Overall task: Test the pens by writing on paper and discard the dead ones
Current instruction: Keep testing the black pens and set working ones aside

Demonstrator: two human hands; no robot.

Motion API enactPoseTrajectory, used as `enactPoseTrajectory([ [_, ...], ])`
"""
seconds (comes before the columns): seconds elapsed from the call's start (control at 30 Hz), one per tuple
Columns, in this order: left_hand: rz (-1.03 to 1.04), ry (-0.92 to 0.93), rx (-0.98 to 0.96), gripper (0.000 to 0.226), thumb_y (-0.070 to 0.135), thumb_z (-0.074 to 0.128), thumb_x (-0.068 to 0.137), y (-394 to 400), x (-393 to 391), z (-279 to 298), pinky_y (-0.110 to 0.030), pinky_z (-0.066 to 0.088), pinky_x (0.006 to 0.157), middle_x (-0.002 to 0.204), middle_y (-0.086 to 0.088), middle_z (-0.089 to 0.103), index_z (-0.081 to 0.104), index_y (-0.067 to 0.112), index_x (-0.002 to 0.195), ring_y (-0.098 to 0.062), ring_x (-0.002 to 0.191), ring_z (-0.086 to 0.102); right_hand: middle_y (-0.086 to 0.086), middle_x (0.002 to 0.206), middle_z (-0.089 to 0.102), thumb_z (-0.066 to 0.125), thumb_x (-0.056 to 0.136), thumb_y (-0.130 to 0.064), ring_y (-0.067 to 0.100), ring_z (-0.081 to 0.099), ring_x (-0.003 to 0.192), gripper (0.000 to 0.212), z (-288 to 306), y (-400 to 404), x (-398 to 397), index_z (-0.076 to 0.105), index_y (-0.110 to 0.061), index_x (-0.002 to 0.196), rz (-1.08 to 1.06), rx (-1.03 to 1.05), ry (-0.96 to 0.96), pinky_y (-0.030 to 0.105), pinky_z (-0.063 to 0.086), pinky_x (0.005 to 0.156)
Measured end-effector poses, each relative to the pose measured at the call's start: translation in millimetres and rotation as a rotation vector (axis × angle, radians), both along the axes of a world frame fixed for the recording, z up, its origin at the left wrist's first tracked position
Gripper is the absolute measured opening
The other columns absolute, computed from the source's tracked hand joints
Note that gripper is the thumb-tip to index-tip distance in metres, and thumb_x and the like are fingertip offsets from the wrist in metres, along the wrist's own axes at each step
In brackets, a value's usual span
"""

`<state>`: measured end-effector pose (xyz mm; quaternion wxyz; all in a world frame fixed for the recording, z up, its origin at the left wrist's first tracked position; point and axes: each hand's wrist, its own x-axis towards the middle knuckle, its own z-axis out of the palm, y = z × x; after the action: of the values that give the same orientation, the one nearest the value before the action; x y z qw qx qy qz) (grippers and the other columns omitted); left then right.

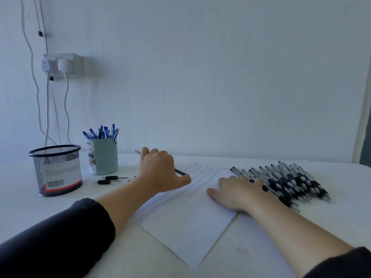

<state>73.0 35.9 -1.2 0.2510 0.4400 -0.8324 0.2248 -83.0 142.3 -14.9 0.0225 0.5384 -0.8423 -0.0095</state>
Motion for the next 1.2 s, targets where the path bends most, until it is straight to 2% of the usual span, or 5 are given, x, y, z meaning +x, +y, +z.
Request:
enactPoseTrajectory([
  [0.23,-0.059,0.021,-0.001,0.054,0.071,0.052,0.076,-3,-1,-2,-0.030,0.029,0.079,0.081,0.005,0.041,0.050,0.017,0.070,-0.016,0.074,0.044,0.005,0.147,0.038,0.018,0.093,-0.062,0.028,0.024,0.139,0.065,-1,-1,1,0.039,-0.022,0.139,-0.015,-0.007,0.016,0.062,0.010,0.109],
  [0.4,-0.367,0.362,0.067,0.024,0.002,0.052,0.088,4,-1,-5,-0.041,0.052,0.066,0.117,-0.010,0.051,0.068,0.008,0.105,-0.034,0.079,0.061,0.004,0.153,0.029,0.024,0.086,-0.075,0.026,0.014,0.144,0.080,1,-1,1,0.033,-0.020,0.144,0.020,0.009,-0.050,0.065,0.002,0.110],
  [0.67,-0.286,1.054,0.877,0.053,0.045,0.040,0.097,33,-15,-1,-0.023,0.039,0.045,0.064,-0.013,0.066,0.061,0.003,0.072,-0.021,0.048,0.056,0.001,0.159,0.014,0.028,0.082,-0.079,0.023,0.003,0.147,0.093,1,-1,4,0.017,-0.019,0.152,0.035,0.057,-0.110,0.066,-0.012,0.108],
  [0.87,-0.241,1.098,0.952,0.014,0.003,0.059,0.077,32,-17,-10,-0.020,0.039,0.041,0.056,-0.013,0.059,0.054,0.005,0.064,-0.018,0.040,0.048,0.000,0.160,0.009,0.025,0.084,-0.076,0.021,0.000,0.148,0.090,-2,-3,5,0.011,-0.019,0.153,0.049,0.043,-0.103,0.066,-0.014,0.108],
  [1.2,-0.123,0.867,0.768,0.018,0.005,0.051,0.069,35,-17,-11,-0.016,0.030,0.045,0.044,-0.006,0.056,0.049,0.010,0.051,-0.013,0.036,0.039,-0.002,0.161,0.005,0.022,0.086,-0.075,0.022,-0.001,0.148,0.088,-2,-2,4,0.008,-0.019,0.153,0.067,0.063,-0.116,0.063,-0.016,0.108],
])
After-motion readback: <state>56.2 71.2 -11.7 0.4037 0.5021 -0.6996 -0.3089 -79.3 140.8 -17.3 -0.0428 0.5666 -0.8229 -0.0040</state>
